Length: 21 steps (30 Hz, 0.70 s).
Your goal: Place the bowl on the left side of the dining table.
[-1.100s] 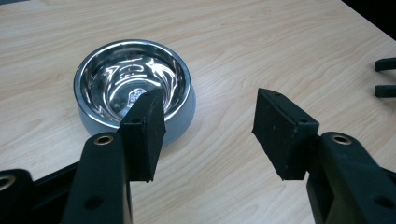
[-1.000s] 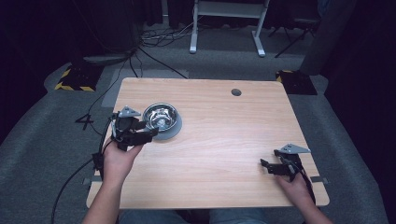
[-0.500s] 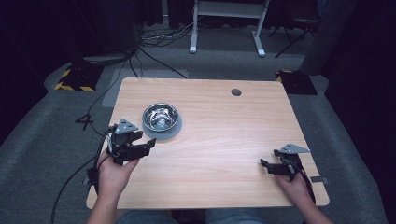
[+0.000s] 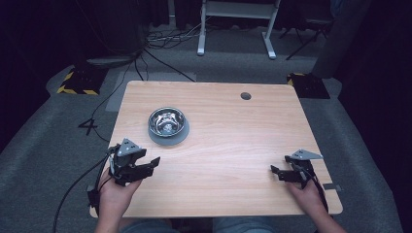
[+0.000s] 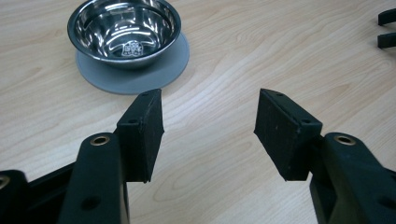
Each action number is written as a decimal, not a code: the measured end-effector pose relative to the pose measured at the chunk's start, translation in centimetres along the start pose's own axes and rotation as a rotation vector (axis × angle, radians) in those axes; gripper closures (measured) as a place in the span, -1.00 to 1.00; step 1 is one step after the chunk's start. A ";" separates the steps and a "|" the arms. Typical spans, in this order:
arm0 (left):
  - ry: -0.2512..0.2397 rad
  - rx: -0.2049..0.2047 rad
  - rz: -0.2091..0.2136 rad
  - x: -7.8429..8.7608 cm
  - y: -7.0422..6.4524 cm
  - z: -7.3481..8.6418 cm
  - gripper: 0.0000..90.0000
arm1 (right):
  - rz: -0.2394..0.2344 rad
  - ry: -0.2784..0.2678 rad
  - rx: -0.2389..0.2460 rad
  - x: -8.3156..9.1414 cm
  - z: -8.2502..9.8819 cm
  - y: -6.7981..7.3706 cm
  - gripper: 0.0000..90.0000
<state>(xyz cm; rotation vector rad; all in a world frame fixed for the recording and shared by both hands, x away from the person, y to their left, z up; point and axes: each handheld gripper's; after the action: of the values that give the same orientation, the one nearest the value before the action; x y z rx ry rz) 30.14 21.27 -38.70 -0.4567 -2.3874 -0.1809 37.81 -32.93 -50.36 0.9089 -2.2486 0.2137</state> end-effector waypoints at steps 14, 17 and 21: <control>0.120 0.013 -0.015 -2.3 1.3 3.8 -0.21 | -0.001 -0.001 0.000 0.0 0.0 0.0 -0.52; 0.149 0.007 -0.017 -2.8 1.5 4.3 -0.21 | 0.000 0.000 0.000 0.0 0.0 0.0 -0.52; 0.181 -0.005 -0.022 -3.4 1.8 5.0 -0.21 | -0.001 -0.001 0.002 0.0 0.0 0.0 -0.52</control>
<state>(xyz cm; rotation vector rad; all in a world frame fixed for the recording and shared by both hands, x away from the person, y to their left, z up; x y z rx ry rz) 30.16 23.28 -44.65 -0.3997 -2.2162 -0.2286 37.83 -32.95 -50.37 0.9106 -2.2491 0.2150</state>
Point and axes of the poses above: each handheld gripper's, and its own axes: x roughly backward along the jaws, z roughly out of its underside, y roughly to its left, and after that the axes turned 11 degrees about -z, right-handed
